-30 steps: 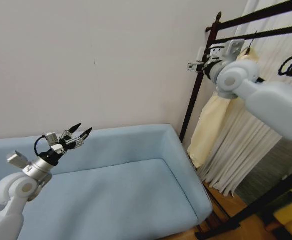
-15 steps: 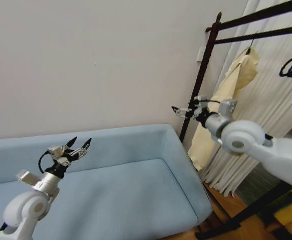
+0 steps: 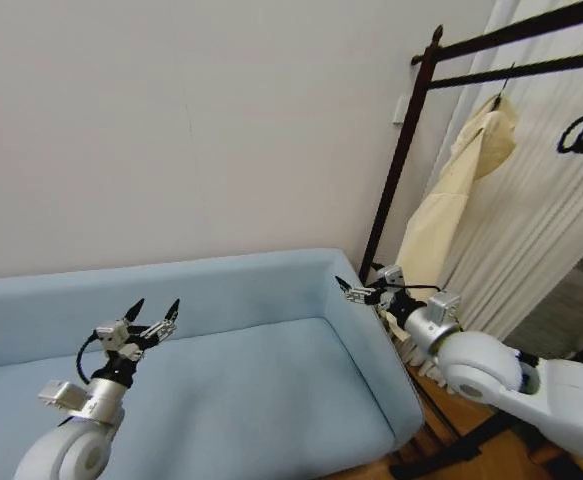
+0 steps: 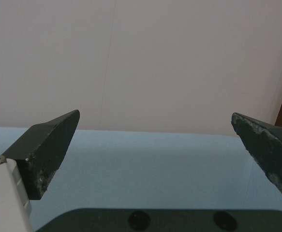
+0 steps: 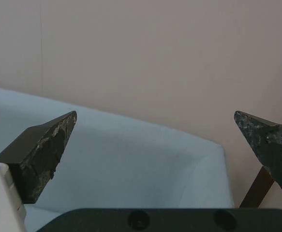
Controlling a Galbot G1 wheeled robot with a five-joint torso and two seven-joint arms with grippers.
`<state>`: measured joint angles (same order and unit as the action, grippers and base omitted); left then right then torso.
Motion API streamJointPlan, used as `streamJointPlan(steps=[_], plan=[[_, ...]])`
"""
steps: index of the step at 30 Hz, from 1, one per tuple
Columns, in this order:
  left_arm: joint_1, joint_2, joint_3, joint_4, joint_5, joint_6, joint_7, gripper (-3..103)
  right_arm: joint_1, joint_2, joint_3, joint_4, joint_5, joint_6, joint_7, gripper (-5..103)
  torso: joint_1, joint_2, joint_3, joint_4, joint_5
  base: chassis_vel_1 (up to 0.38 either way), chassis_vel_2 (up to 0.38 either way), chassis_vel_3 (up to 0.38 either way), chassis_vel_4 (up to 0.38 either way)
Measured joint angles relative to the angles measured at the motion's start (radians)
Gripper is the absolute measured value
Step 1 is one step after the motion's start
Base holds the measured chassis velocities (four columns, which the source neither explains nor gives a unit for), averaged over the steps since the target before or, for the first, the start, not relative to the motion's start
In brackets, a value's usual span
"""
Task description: Pick up the clothes from the sofa and hang them on the clothes hanger.
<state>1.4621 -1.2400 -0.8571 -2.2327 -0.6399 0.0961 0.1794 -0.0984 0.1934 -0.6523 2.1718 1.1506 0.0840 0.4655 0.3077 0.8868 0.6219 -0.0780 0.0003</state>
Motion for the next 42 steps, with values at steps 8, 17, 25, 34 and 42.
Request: streamJointPlan(steps=[8, 17, 25, 34, 42], plan=[[-0.011, 0.026, 0.0, 0.001, -0.004, 0.001, 0.003, 100, 0.059, 0.091, 0.014, -0.162, -0.009, -0.05, -0.284, 100, 0.0, 0.0, 0.0, 0.0005, -0.0006, 0.0, 0.0, 0.0, 0.0], [0.048, 0.02, -0.019, -0.011, 0.0, -0.012, 0.008, 100, -0.285, 0.289, 0.141, -0.417, -0.224, 0.106, -0.438, 100, 0.0, 0.0, 0.0, 0.0, -0.0002, 0.0, 0.0, 0.0, 0.0], [0.082, 0.003, -0.023, -0.024, 0.014, -0.022, 0.001, 100, -0.928, 0.545, 0.715, -0.347, -0.506, 0.113, -0.396, 100, 0.0, 0.0, 0.0, -0.0009, 0.0002, 0.0, 0.0, 0.0, 0.0], [0.143, -0.107, 0.027, 0.001, 0.099, -0.083, -0.003, 100, -1.352, 0.848, 0.963, -0.072, -0.905, -0.014, -0.259, 100, 0.0, 0.0, 0.0, 0.0005, -0.0008, 0.0, 0.0, 0.0, 0.0], [0.244, -0.269, 0.03, -0.066, 0.295, -0.104, -0.048, 100, -1.537, 1.055, 1.162, 0.153, -1.044, -0.094, -0.37, 100, 0.0, 0.0, 0.0, 0.0, -0.0006, 0.0, 0.0, 0.0, 0.0]])
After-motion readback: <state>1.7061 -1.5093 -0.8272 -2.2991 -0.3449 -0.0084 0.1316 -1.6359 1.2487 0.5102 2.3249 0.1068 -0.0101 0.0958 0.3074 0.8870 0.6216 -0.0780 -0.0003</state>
